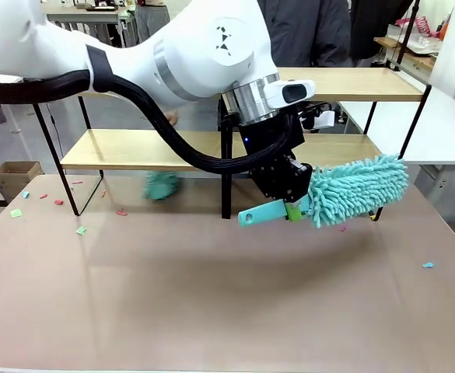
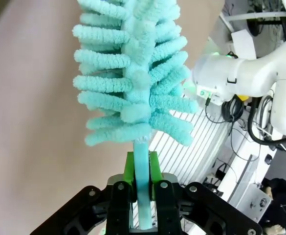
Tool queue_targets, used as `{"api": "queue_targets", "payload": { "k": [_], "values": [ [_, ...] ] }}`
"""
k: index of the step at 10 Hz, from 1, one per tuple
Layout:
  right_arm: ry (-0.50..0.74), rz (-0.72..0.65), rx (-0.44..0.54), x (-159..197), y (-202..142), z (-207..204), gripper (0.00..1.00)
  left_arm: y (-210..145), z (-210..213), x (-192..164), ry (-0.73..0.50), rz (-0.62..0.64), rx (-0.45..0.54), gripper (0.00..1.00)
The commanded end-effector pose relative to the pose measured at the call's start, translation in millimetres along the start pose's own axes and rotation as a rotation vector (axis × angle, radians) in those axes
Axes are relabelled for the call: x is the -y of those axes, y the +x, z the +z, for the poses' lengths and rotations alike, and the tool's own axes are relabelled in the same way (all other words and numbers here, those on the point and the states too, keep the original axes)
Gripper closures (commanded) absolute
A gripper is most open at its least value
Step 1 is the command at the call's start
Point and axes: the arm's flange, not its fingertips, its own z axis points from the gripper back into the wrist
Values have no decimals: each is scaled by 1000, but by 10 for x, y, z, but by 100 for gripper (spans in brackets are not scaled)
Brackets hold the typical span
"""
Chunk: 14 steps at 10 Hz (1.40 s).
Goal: Clean the shelves.
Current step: Clean another randomly selected level of the Shelf with the Duster.
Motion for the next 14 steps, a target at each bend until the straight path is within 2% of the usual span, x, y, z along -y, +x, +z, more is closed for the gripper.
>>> {"api": "queue_targets", "payload": {
  "k": [1,2,4,6,9,11,14],
  "values": [
    [1,9,4,14,-1,5,0,-300,27,73,-38,-43,68,87],
    [1,9,4,14,-1,5,0,-480,95,144,-19,-16,106,87],
    [1,9,4,14,-1,5,0,-1215,300,318,58,85,208,87],
    [1,9,4,14,-1,5,0,-1996,457,498,139,215,345,87],
    [1,9,4,14,-1,5,0,-2817,702,533,229,444,552,87],
    [1,9,4,14,-1,5,0,-3303,857,434,244,540,625,87],
    [1,9,4,14,-1,5,0,-3982,1088,316,172,573,749,87]
  ]
}}
